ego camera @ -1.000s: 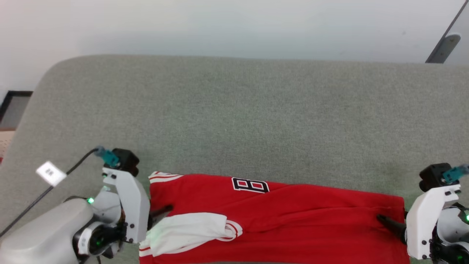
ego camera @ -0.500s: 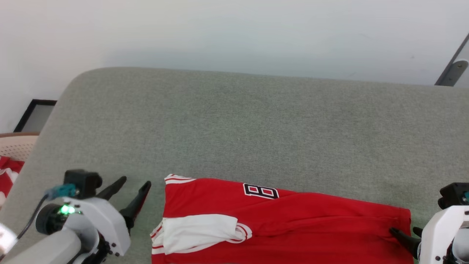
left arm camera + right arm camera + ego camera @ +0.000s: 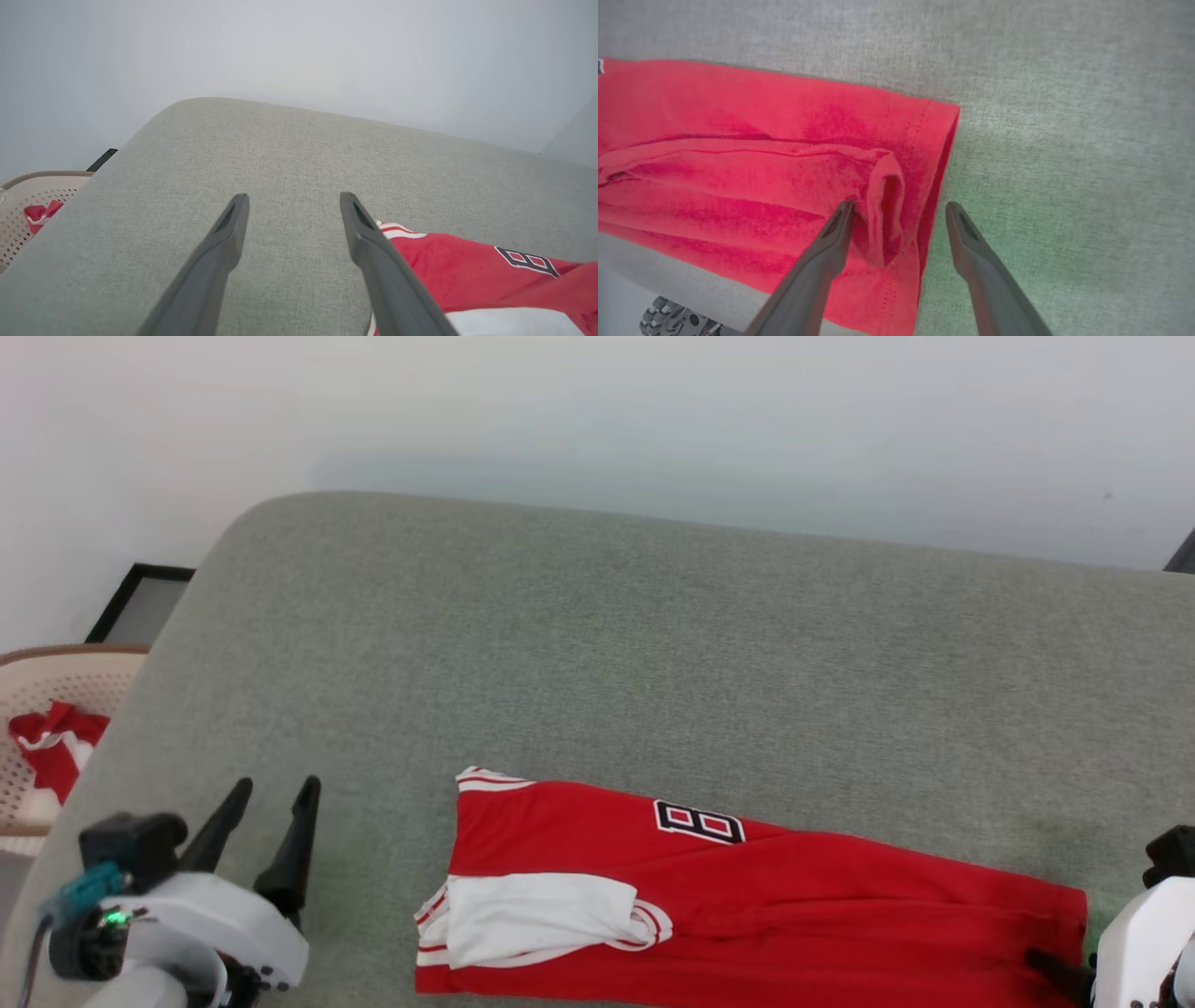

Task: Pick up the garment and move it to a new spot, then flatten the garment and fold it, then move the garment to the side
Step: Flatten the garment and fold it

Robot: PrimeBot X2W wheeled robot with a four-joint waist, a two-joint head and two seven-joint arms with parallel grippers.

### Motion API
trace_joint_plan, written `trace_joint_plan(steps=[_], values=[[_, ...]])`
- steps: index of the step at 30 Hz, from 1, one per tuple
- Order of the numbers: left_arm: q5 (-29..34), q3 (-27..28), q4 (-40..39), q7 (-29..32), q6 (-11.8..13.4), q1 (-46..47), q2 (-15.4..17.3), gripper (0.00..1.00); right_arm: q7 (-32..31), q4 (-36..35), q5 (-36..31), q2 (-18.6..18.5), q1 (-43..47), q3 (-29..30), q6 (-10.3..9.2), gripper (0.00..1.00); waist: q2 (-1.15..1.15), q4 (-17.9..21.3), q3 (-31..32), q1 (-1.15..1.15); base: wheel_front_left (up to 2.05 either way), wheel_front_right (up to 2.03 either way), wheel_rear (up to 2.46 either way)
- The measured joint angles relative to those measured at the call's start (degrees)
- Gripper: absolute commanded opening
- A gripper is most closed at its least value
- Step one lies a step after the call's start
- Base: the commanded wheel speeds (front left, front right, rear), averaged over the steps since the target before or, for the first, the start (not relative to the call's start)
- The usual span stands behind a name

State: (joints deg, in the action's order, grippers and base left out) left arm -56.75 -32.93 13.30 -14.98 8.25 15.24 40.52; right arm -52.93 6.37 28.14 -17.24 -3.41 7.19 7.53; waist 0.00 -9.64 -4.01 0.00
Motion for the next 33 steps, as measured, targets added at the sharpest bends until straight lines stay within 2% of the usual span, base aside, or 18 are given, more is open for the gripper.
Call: trace_joint_plan(steps=[8, 11, 18, 19, 20, 33], values=[[8.43, 11.09, 0.15, 0.0, -4.77, -5.73, -6.03, 1.0, -1.15, 6.62, -0.43, 0.64, -2.72, 0.02, 0.0, 1.0, 0.0, -1.27, -0.98, 0.0, 0.0, 0.0, 0.0], [10.49, 13.61, 0.33, 0.0, -6.55, -6.47, -7.69, 1.0, -1.31, 8.75, -0.24, 0.8, -3.93, -0.15, 0.0, 1.0, 0.0, -1.68, -1.31, 0.0, 0.0, 0.0, 0.0], [14.23, 17.53, 1.08, 0.0, -8.73, -7.43, -10.24, 1.0, -3.09, 11.32, 1.66, 0.0, -5.65, -0.67, -0.01, 1.0, 0.0, -2.07, -2.02, 0.0, 0.0, 0.0, 0.0], [14.61, 18.03, 1.18, 0.0, -8.9, -7.46, -10.49, 1.0, -3.32, 11.71, 1.78, 0.0, -5.86, -0.47, -0.01, 0.38, 0.0, -2.03, -2.07, 0.0, 0.0, 0.0, 0.0], [14.89, 18.39, 1.26, 0.0, -9.28, -7.45, -10.73, 1.0, -3.65, 11.9, 1.68, -0.07, -6.17, -0.56, -0.01, 0.0, 0.0, -2.01, -2.13, 0.0, 0.0, 0.0, 0.0], [17.72, 21.32, 2.1, 0.0, -11.29, -7.65, -12.8, 1.0, -4.66, 12.66, 0.32, 0.42, -8.99, 0.65, 0.08, 0.0, 0.0, -0.66, -2.44, 0.0, 0.0, 0.0, 0.0]])
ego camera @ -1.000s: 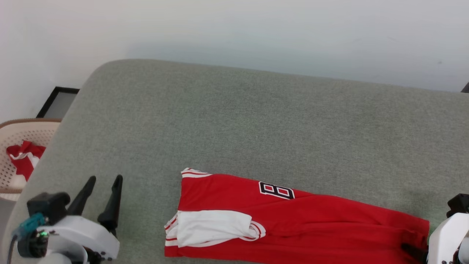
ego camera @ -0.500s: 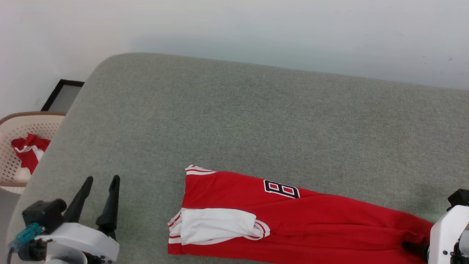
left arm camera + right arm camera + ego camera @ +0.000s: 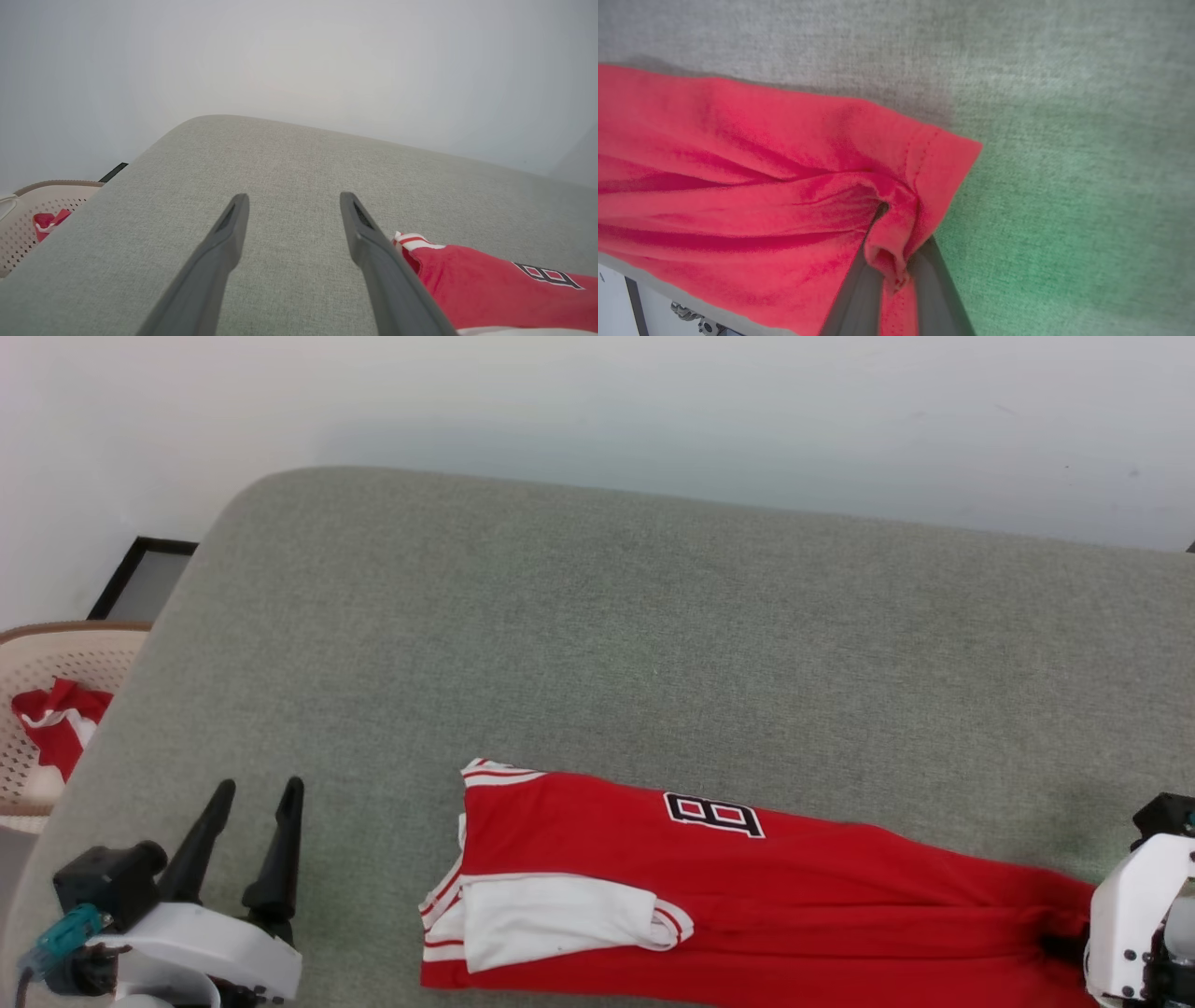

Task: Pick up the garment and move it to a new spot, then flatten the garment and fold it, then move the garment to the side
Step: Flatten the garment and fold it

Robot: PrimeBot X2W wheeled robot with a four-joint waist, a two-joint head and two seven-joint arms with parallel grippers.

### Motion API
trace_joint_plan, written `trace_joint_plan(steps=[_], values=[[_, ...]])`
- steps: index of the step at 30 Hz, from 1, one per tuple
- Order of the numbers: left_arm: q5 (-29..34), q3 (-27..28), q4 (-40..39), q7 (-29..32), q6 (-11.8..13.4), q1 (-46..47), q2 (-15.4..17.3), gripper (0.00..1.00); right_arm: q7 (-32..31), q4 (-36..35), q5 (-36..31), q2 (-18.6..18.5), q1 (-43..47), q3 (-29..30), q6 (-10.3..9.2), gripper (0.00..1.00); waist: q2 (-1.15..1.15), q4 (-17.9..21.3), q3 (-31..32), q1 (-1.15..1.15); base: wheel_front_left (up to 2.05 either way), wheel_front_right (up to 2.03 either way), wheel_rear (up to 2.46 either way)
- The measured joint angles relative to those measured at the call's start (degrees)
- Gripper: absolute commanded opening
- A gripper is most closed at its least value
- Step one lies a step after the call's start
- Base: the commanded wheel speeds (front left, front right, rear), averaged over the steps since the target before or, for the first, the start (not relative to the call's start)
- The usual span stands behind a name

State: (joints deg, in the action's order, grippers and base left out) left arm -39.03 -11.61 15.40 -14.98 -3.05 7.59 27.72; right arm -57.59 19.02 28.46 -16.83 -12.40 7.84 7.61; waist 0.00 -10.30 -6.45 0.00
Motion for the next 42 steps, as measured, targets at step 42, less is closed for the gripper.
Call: trace_joint_plan(steps=[42], values=[[1.65, -2.32, 2.8, 0.1, -2.53, 1.11, -2.4, 1.0, -4.87, -13.38, 12.72, 13.0, -5.86, -14.16, -0.08, 0.0, 0.0, -0.38, 3.41, 0.0, 0.0, 0.0, 0.0]])
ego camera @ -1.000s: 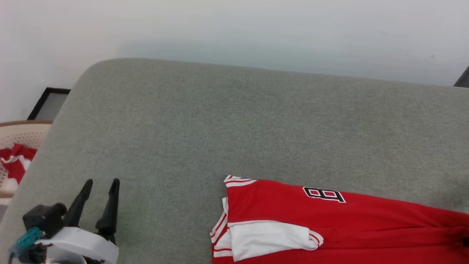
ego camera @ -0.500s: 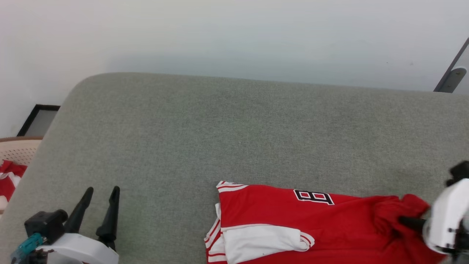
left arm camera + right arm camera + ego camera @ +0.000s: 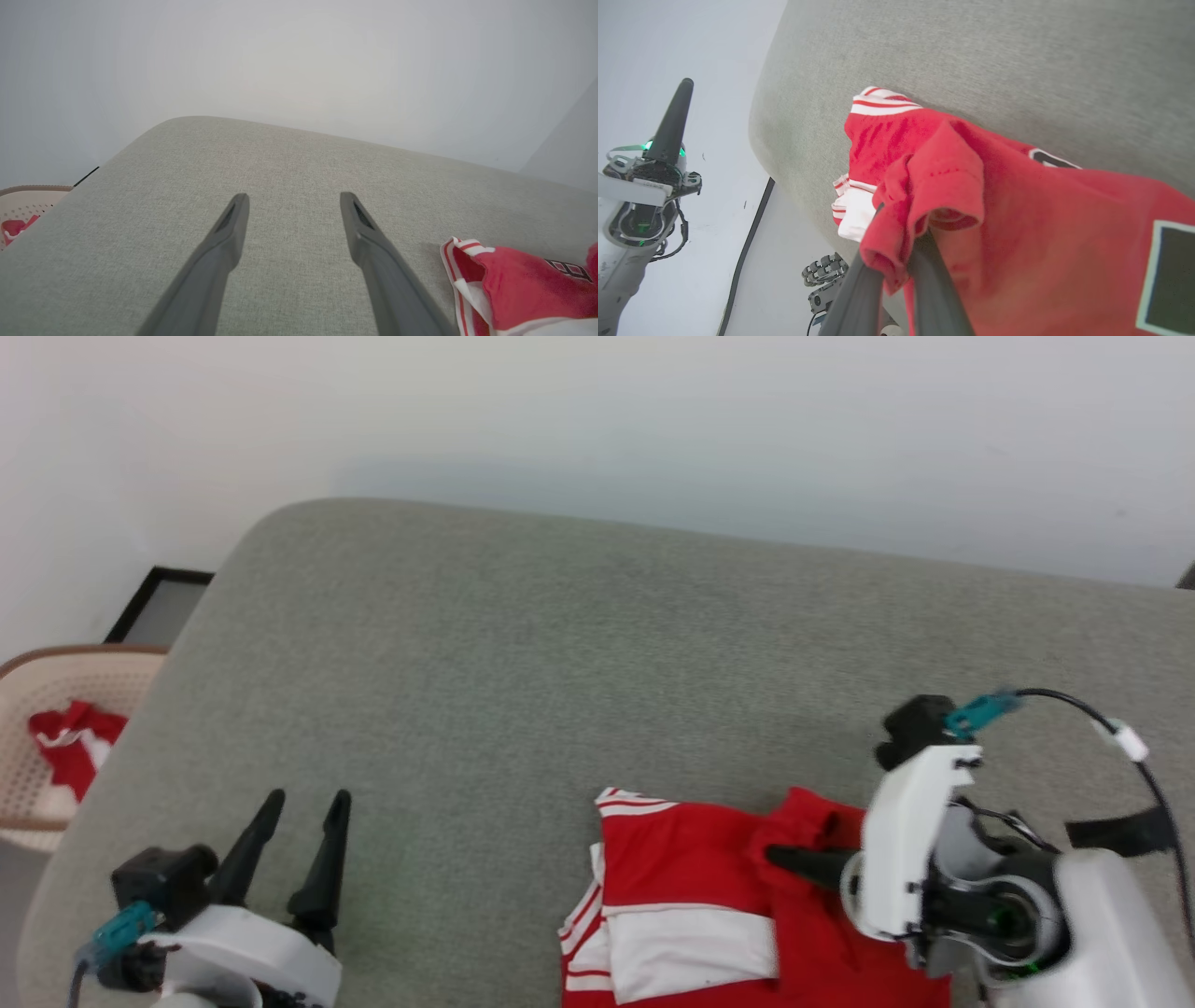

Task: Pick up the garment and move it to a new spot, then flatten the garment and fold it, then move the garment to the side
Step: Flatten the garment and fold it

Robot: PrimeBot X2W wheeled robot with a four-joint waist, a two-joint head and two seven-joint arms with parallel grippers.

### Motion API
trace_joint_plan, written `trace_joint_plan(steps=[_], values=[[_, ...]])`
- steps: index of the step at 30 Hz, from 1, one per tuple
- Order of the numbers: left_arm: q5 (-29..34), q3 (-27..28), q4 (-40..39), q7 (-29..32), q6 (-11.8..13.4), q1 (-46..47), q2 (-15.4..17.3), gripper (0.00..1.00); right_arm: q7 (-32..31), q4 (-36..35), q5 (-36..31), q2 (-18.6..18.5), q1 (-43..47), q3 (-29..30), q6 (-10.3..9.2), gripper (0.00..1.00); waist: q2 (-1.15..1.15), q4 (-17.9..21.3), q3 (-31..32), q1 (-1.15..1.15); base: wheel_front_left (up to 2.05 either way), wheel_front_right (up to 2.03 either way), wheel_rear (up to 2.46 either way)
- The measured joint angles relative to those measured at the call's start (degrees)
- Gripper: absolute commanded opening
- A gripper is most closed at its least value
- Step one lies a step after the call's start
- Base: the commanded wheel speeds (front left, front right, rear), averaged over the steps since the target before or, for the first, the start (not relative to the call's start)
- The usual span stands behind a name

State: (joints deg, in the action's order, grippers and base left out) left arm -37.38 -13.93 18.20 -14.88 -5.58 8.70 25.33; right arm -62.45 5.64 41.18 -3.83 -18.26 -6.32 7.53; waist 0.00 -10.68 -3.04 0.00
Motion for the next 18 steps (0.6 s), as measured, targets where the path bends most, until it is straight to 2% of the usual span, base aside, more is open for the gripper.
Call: trace_joint_plan(steps=[10, 18], values=[[0.27, -1.75, 2.31, -0.01, -0.91, 3.57, -1.23, 1.0, 10.32, 11.61, 0.27, 0.78, -6.87, -9.56, 0.0, 0.0, 0.0, -4.62, -1.48, 0.0, 0.0, 0.0, 0.0], [0.29, -2.09, 3.81, -0.03, -1.31, 5.08, -1.89, 1.0, 17.63, 19.78, 5.44, 0.81, -11.4, -17.52, -0.01, 0.0, 0.0, -6.56, -2.56, 0.0, 0.0, 0.0, 0.0]])
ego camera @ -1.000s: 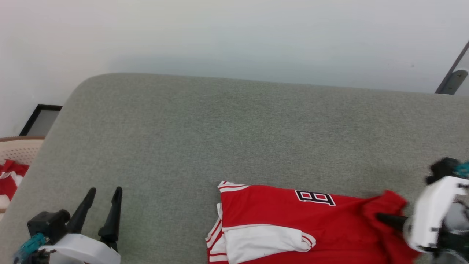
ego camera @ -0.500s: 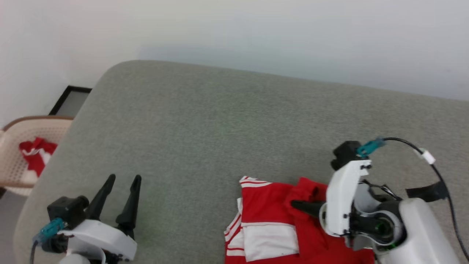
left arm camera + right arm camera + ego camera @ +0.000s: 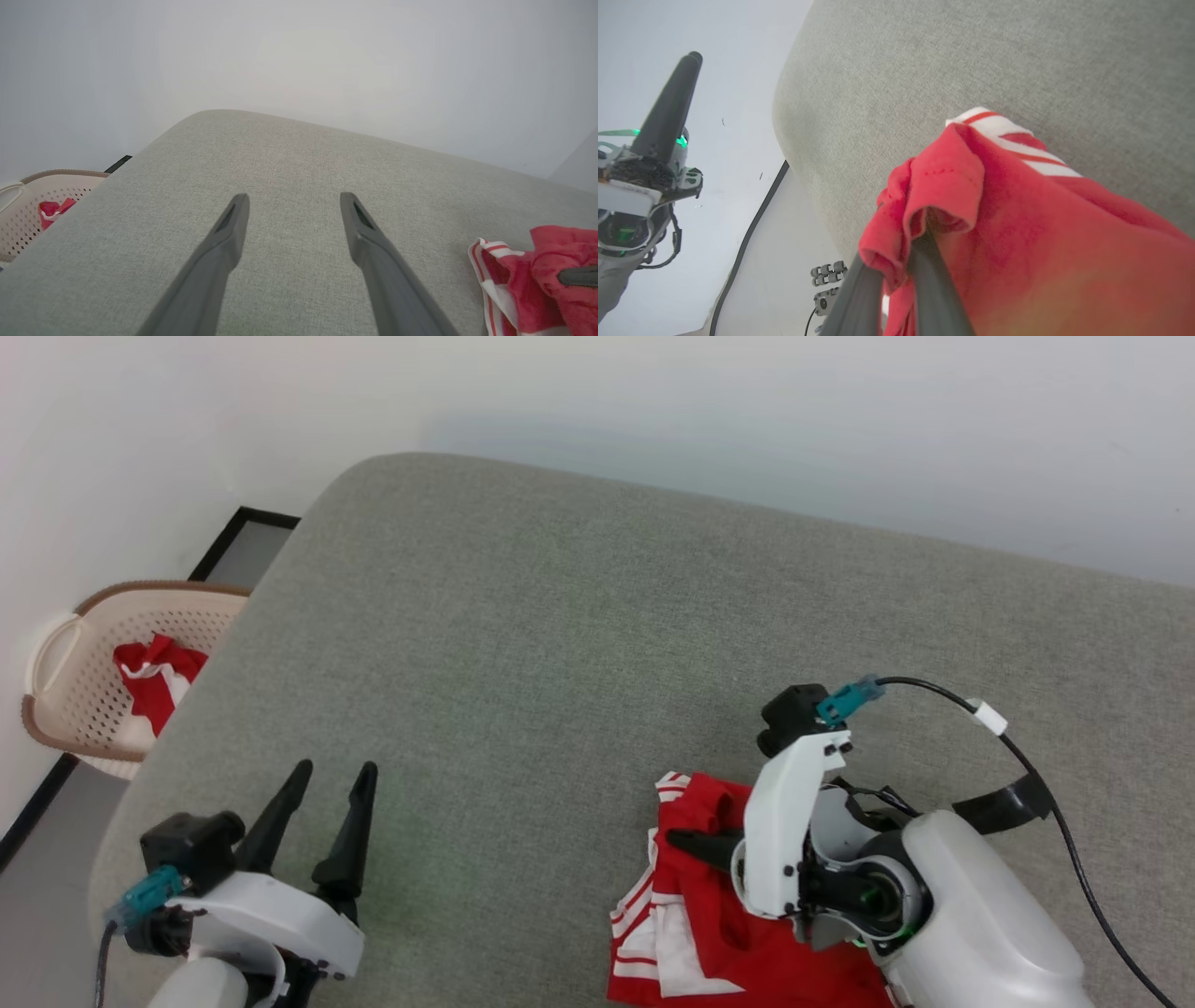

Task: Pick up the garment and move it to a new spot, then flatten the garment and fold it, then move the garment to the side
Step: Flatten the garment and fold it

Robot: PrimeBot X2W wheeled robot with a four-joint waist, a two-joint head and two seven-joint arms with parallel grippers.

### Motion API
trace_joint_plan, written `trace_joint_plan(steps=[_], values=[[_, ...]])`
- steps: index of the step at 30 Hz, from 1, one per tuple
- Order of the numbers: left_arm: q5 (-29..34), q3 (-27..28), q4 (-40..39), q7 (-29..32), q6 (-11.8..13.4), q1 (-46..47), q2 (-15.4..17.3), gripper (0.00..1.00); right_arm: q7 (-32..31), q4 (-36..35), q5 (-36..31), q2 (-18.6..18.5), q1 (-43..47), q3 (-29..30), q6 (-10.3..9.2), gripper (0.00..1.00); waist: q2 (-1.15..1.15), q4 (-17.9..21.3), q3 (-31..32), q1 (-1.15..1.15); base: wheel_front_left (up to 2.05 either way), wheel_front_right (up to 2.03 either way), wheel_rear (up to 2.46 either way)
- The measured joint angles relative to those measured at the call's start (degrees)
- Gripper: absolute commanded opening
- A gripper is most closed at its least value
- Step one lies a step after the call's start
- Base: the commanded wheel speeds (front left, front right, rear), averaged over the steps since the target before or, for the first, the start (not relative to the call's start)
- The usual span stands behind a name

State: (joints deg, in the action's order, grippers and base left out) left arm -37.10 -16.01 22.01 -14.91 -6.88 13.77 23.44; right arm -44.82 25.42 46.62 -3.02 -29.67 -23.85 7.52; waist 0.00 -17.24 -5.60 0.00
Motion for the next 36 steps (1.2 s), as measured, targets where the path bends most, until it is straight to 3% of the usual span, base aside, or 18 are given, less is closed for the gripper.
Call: trace_joint_plan(steps=[2, 3, 4, 5, 6, 13, 20, 27, 36], values=[[0.0, -0.01, 0.3, 0.0, -0.16, 0.19, -0.13, 1.0, 1.75, 1.67, 0.78, -0.03, -1.13, -1.75, 0.0, 0.0, 0.0, -0.1, -0.14, 0.0, 0.0, 0.0, 0.0], [0.0, -0.01, 0.44, 0.0, -0.18, 0.32, -0.14, 1.0, 2.59, 2.56, 0.73, -0.01, -1.77, -2.79, 0.0, 0.16, 0.0, -0.07, -0.17, 0.0, 0.0, 0.0, 0.0], [0.0, 0.01, 0.51, 0.0, -0.19, 0.42, -0.15, 1.0, 3.22, 3.21, 0.79, 0.01, -2.32, -3.71, 0.0, 0.42, 0.0, -0.01, -0.19, 0.0, 0.0, 0.0, 0.0], [0.0, 0.03, 0.6, -0.05, -0.19, 0.51, -0.21, 1.0, 4.04, 3.68, 1.4, 0.01, -2.77, -4.38, 0.0, 0.88, 0.0, 0.07, -0.2, 0.0, 0.0, 0.0, 0.0], [0.0, 0.07, 0.68, -0.05, -0.2, 0.61, -0.26, 1.0, 4.78, 4.13, 2.03, 0.01, -3.12, -4.89, 0.0, 1.0, 0.0, 0.16, -0.21, 0.0, 0.0, 0.0, 0.0], [0.0, 1.23, 0.7, -0.07, -0.26, 0.53, 0.15, 1.0, 6.81, 4.85, 3.32, -0.42, -5.25, -8.1, 0.0, 1.0, 0.0, 1.86, 0.16, 0.0, 0.0, 0.0, 0.0], [0.15, 2.63, -0.13, -0.07, -0.43, -0.93, 0.88, 1.0, 10.72, -0.82, 3.85, -6.03, -4.6, -9.37, 0.0, 1.0, 0.0, 4.77, 0.82, 0.0, 0.0, 0.0, 0.0], [1.09, 4.19, -1.01, -0.07, -0.43, -2.45, 1.86, 1.0, 20.38, -7.04, 1.59, -14.11, -1.41, -8.32, 0.0, 1.0, 0.0, 8.66, 1.54, 0.0, 0.0, 0.0, 0.0], [3.38, 7.8, -2.74, -0.07, -0.43, -5.92, 2.57, 1.0, 35.26, -8.2, -5.04, -20.45, 3.64, -3.13, 0.01, 1.0, 0.0, 14.25, 2.94, 0.0, 0.0, 0.0, 0.0]])
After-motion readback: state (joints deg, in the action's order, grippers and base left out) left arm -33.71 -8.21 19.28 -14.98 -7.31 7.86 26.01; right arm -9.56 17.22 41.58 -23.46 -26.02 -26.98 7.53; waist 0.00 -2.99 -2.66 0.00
